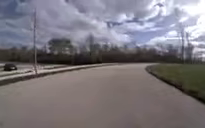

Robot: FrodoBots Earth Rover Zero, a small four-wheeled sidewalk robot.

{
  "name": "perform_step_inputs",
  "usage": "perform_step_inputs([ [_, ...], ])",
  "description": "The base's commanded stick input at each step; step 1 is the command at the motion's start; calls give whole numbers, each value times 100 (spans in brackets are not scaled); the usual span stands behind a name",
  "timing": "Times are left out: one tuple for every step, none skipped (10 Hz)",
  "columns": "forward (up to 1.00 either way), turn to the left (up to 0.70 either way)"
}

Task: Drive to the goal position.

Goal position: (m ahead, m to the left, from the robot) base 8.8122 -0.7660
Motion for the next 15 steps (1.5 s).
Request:
perform_step_inputs([
  [100,-23],
  [100,-19],
  [100,-14],
  [100,-10],
  [100,-5],
  [100,-1],
  [100,0],
  [100,0],
  [100,0],
  [100,0],
  [100,0],
  [100,0],
  [100,0],
  [100,0],
  [100,0],
])
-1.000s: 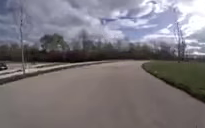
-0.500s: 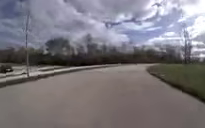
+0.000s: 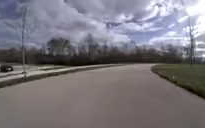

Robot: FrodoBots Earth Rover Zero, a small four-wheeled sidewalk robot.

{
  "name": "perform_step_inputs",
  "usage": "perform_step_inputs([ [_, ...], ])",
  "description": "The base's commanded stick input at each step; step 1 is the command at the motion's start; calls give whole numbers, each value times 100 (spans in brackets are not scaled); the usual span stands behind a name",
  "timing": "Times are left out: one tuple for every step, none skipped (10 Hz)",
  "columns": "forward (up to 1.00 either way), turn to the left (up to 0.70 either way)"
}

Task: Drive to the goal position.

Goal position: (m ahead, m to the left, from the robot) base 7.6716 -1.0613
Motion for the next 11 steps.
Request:
perform_step_inputs([
  [100,0],
  [100,-2],
  [100,-22],
  [100,-39],
  [100,-39],
  [100,-39],
  [100,-39],
  [100,-39],
  [100,-39],
  [100,-39],
  [100,-39],
])
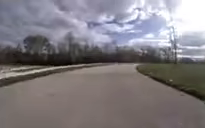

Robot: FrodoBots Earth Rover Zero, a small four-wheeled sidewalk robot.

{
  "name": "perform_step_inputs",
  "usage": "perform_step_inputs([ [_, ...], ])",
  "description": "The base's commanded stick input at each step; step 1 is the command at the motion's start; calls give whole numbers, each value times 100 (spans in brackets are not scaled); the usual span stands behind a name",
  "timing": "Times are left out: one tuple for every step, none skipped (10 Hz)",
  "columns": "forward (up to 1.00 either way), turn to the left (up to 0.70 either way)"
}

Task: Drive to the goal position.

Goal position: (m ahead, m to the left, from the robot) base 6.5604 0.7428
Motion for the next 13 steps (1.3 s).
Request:
perform_step_inputs([
  [100,-39],
  [100,-39],
  [100,-33],
  [100,-27],
  [100,-21],
  [100,-15],
  [100,-9],
  [100,-3],
  [100,0],
  [100,0],
  [100,0],
  [100,0],
  [100,0],
])
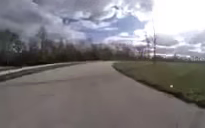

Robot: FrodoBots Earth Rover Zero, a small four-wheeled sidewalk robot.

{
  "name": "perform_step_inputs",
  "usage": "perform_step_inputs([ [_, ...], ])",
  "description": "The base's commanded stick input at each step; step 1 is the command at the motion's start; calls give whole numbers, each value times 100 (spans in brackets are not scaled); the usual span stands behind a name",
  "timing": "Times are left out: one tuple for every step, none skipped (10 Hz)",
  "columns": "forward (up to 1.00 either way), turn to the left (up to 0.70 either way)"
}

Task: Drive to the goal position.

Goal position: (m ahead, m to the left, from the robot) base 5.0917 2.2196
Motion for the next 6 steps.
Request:
perform_step_inputs([
  [100,0],
  [100,0],
  [100,0],
  [100,0],
  [100,1],
  [100,9],
])
